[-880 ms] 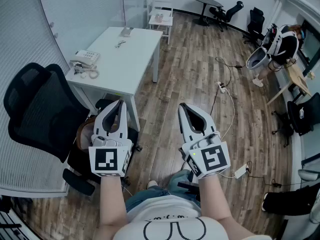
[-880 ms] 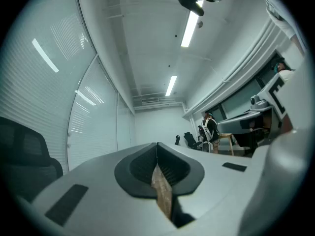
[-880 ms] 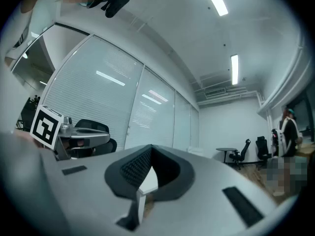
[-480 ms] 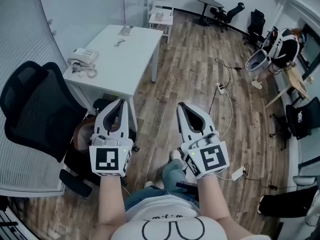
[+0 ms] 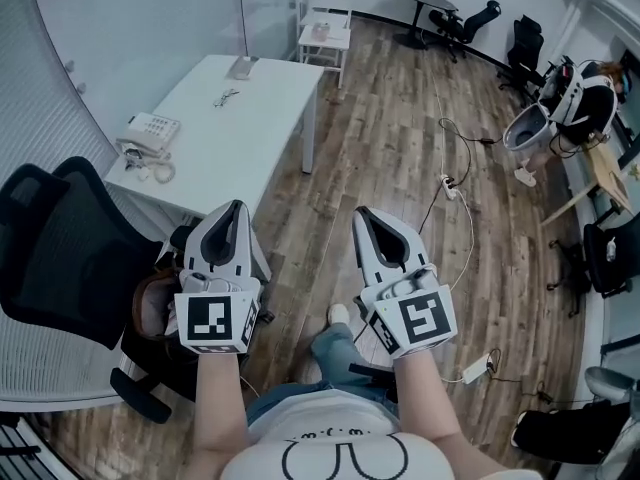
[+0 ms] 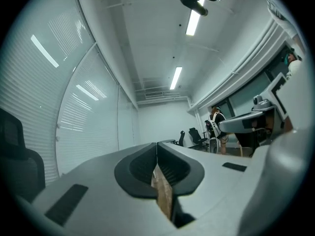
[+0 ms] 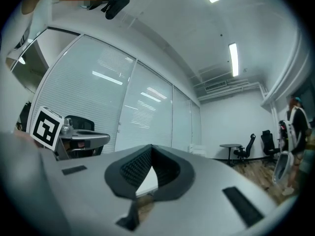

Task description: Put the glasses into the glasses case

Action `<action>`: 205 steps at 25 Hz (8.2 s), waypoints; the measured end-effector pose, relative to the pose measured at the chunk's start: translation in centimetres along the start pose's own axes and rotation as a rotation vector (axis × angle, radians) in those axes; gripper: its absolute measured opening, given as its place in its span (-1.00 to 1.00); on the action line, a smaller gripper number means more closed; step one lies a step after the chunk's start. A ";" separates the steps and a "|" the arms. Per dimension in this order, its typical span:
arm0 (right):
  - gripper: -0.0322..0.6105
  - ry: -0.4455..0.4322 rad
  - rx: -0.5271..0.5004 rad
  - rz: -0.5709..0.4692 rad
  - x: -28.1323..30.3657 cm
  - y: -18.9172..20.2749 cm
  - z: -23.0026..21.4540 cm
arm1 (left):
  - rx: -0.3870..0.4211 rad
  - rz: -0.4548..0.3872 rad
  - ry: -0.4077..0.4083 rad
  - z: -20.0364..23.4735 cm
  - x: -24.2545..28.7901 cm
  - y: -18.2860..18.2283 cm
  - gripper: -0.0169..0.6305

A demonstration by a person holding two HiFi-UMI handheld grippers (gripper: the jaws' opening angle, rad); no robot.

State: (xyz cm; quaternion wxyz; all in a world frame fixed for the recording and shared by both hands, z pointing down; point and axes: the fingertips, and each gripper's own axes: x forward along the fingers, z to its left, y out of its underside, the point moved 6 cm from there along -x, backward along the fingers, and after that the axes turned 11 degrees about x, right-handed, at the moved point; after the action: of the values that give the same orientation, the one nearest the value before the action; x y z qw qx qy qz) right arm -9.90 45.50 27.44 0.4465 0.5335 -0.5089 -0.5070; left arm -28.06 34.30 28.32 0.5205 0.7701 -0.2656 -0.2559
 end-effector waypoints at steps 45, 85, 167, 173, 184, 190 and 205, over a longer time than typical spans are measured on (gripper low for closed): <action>-0.87 -0.274 0.042 0.172 55.7 4.1 -29.0 | -0.105 0.200 -0.326 20.5 51.0 15.8 -0.66; -0.87 -0.580 0.021 0.536 82.2 17.2 -33.8 | -0.211 1.056 0.325 29.1 57.8 43.8 -0.56; -0.87 -0.489 0.088 0.431 80.8 14.5 -39.0 | 0.021 0.809 -0.064 28.0 74.3 35.0 -0.55; -0.87 -0.473 0.070 0.356 75.6 11.2 -36.3 | -0.029 0.697 -0.200 27.8 67.9 30.0 -0.90; -0.87 -0.390 -0.026 0.186 65.7 5.2 -30.9 | -0.035 0.431 -0.278 25.8 58.2 21.5 -0.90; -0.87 -0.369 -0.051 0.115 62.6 1.8 -29.6 | -0.021 0.301 -0.296 24.8 55.7 16.9 -0.90; -0.87 -0.379 -0.060 0.020 59.9 -2.6 -29.0 | 0.044 0.158 -0.375 22.2 52.7 10.6 -0.90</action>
State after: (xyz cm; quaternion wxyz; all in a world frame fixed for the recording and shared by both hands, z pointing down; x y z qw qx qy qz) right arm 17.24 -15.12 22.18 0.3634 0.4100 -0.5736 -0.6089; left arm -6.12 -19.45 24.79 0.4635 0.6970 -0.4230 -0.3472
